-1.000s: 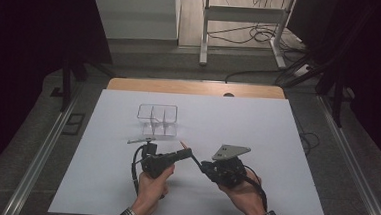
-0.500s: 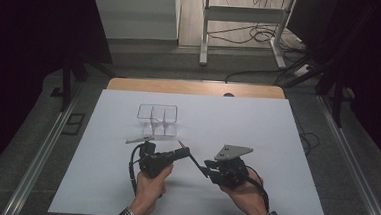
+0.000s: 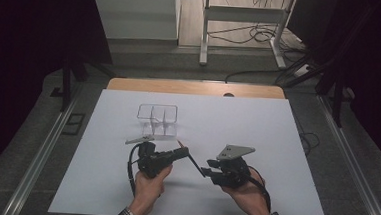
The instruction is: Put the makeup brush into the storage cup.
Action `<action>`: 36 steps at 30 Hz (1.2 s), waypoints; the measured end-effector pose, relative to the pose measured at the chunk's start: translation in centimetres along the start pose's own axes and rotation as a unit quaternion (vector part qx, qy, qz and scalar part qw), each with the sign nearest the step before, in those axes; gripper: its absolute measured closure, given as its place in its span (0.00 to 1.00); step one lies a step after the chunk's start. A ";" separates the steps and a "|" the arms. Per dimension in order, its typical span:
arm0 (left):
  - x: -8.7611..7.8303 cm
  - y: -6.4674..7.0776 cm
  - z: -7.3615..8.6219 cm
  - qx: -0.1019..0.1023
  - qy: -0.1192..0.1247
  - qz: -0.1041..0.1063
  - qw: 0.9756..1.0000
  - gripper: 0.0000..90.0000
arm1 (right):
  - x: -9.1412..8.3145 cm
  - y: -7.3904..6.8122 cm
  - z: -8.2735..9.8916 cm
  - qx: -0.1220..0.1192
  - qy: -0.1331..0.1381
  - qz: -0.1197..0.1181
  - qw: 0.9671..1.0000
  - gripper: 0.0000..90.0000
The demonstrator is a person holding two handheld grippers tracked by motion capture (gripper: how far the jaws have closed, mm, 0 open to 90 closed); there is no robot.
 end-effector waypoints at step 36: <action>-1.6 1.0 -0.7 0.100 -0.012 -0.063 0.993 0.92 | -0.7 1.1 1.0 0.009 -0.016 0.004 1.000 0.47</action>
Point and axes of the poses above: each handheld gripper's, and its own axes: x roughly forward along the jaws, z roughly out of its underside, y roughly to its right, the point moved 4 cm from there along x, roughly forward along the jaws, and after that the axes turned 2 degrees about y, right-handed, at the moved point
